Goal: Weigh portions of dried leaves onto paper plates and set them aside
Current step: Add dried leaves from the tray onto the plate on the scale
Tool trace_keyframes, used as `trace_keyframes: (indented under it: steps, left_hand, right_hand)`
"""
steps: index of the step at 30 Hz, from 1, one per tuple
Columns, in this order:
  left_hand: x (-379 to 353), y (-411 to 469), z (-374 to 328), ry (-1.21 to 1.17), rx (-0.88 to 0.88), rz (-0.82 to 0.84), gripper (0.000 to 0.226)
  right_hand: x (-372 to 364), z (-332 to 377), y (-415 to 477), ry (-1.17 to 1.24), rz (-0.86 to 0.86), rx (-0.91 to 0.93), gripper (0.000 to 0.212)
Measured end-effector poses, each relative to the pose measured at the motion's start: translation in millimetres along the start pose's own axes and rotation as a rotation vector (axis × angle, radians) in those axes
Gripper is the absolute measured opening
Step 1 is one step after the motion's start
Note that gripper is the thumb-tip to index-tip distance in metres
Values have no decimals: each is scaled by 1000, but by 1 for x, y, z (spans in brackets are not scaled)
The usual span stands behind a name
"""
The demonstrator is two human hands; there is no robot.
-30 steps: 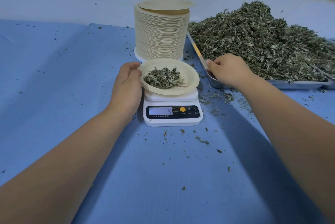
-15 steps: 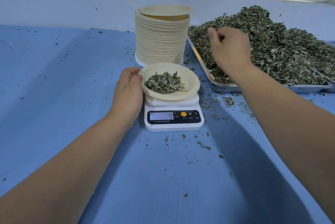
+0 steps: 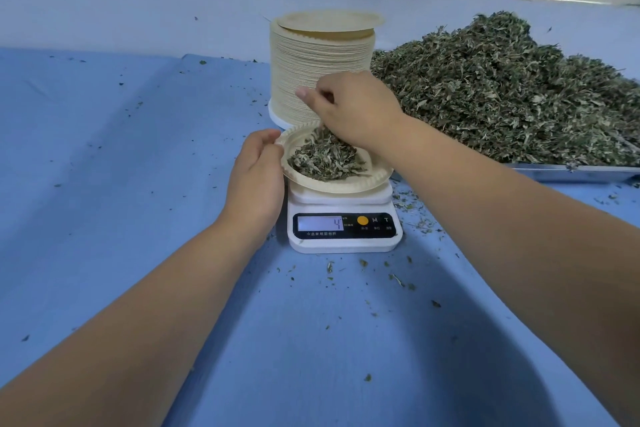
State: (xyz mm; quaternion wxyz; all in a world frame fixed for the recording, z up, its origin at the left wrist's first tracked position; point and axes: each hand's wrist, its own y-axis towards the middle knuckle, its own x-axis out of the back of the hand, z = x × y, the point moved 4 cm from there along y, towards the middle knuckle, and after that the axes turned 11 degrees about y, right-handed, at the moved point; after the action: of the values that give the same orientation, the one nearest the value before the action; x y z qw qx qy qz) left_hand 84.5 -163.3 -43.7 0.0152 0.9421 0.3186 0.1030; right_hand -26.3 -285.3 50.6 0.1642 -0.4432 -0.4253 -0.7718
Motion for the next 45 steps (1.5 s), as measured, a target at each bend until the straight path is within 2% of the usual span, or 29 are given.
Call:
trace_keyframes:
  steps: [8, 12, 15, 18, 19, 23, 30, 37, 45]
  left_hand:
    - [0, 0, -1, 5, 6, -2, 32]
    - [0, -1, -2, -3, -1, -5, 33]
    - [0, -2, -3, 8, -4, -3, 34]
    - [1, -3, -4, 8, -3, -7, 34]
    - [1, -3, -4, 12, -3, -9, 34]
    - [1, -3, -5, 19, 3, -10, 34]
    - [0, -2, -3, 13, 9, -9, 29]
    - [1, 0, -1, 2, 14, -4, 26]
    - [1, 1, 0, -10, 6, -6, 26]
  right_hand:
    - [23, 0, -5, 89, -161, 22, 60]
    - [22, -3, -10, 105, -149, -23, 65]
    - [19, -8, -16, 274, -48, -148, 57]
    - [16, -11, -21, 506, 44, -288, 20]
    - [15, -13, -22, 601, 71, -352, 16]
    - [21, -19, -27, 799, 86, -486, 36]
    - [25, -8, -40, 928, 70, -415, 47]
    - [26, 3, -45, 1065, 130, -323, 60]
    - [27, 11, -47, 1067, 186, -259, 42]
